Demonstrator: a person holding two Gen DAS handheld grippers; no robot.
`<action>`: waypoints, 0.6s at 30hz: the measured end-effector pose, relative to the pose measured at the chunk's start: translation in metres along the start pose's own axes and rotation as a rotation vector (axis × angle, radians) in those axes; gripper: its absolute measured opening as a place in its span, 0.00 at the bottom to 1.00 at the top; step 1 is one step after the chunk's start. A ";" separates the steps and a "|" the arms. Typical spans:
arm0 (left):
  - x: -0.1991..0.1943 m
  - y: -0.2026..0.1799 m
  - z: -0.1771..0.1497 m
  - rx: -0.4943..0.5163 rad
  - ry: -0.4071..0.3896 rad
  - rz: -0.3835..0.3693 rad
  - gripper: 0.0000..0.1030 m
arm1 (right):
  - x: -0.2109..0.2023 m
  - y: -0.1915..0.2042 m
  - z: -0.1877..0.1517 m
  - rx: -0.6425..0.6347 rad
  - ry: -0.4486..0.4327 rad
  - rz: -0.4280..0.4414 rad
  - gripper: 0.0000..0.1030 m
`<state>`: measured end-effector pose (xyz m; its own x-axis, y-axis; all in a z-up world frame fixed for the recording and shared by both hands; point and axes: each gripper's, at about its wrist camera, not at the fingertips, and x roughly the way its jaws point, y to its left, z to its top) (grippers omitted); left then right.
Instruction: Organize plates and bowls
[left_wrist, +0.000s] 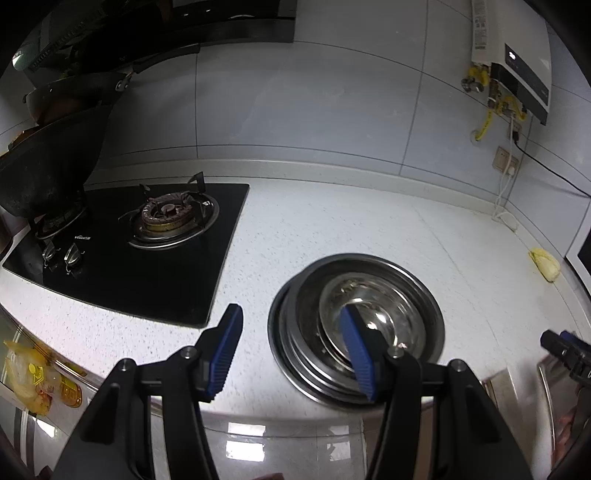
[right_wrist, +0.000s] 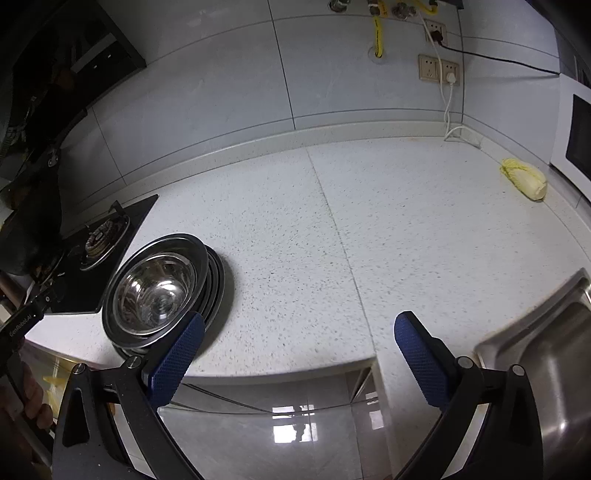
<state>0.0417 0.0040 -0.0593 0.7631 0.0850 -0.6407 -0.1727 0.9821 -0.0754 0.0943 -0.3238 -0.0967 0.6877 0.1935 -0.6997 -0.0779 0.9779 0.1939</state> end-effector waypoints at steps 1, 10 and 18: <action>-0.004 -0.003 -0.001 0.012 0.004 -0.005 0.52 | -0.003 0.001 0.000 -0.001 -0.002 -0.001 0.98; -0.038 -0.014 -0.002 0.043 -0.001 -0.045 0.52 | -0.046 -0.007 0.006 -0.007 -0.052 -0.007 0.98; -0.063 -0.014 0.003 0.019 -0.032 -0.083 0.52 | -0.081 -0.008 0.006 -0.046 -0.108 -0.018 0.98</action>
<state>-0.0024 -0.0145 -0.0160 0.7940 0.0078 -0.6079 -0.0961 0.9889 -0.1129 0.0429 -0.3482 -0.0374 0.7630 0.1690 -0.6239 -0.0963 0.9842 0.1487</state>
